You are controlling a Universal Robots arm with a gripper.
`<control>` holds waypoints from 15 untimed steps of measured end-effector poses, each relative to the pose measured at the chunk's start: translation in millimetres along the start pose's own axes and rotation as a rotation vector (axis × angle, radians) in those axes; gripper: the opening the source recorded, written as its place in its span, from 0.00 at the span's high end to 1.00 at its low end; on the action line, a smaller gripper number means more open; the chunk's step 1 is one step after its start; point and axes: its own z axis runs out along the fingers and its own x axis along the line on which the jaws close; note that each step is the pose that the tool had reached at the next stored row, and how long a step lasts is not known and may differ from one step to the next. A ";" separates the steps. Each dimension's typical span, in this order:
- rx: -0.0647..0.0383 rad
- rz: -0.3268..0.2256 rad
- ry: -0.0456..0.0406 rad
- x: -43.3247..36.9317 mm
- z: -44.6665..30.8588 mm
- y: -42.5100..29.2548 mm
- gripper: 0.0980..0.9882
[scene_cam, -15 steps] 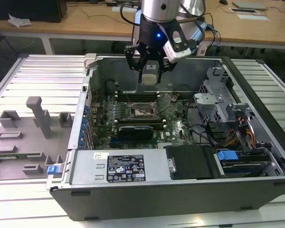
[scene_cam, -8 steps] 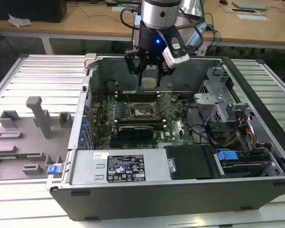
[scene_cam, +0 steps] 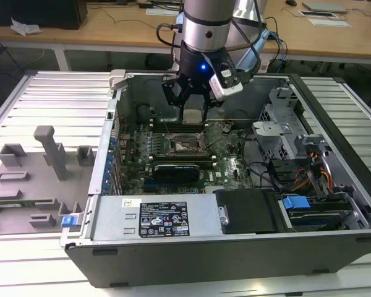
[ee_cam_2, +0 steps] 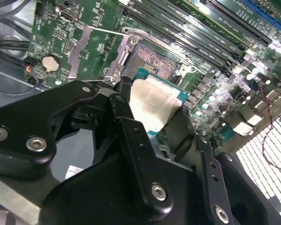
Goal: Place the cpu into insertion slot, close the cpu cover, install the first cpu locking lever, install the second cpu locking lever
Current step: 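Place the cpu into insertion slot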
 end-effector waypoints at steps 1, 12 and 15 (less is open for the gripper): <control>0.000 0.000 0.0001 1.1 3.1 -0.3 0.50; 0.000 0.050 -0.0043 4.5 17.4 -1.7 0.50; -0.001 0.100 -0.0089 4.5 18.1 -1.7 0.50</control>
